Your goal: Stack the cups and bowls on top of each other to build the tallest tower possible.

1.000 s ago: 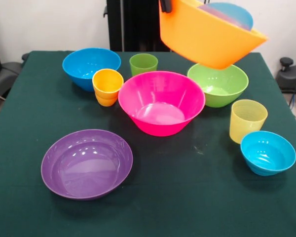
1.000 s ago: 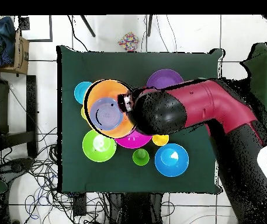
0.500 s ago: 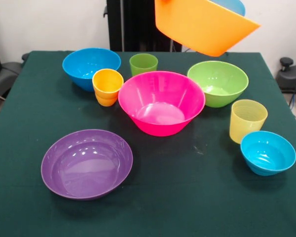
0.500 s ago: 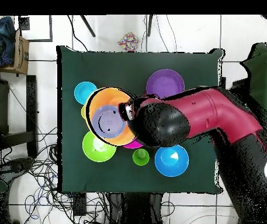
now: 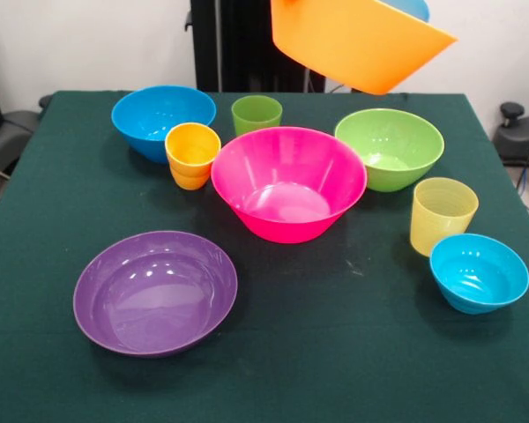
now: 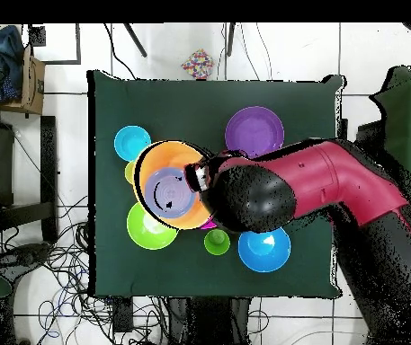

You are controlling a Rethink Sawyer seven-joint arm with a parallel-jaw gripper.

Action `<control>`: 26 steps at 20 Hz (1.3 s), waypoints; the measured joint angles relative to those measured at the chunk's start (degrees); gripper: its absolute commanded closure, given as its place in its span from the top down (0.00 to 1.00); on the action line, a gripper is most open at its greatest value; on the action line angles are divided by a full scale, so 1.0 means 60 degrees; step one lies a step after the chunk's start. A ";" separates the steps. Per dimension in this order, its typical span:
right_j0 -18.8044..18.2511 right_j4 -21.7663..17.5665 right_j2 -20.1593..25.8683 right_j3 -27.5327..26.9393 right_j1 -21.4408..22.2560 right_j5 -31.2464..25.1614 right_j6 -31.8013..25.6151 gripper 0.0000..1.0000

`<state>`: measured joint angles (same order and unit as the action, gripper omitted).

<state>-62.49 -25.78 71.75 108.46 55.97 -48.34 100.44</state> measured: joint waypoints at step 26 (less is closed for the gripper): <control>-0.0206 -0.0091 0.0676 -0.0025 -0.0032 -0.0002 -0.0002 1.00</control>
<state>-63.72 -26.33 75.80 108.31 55.78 -48.36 100.43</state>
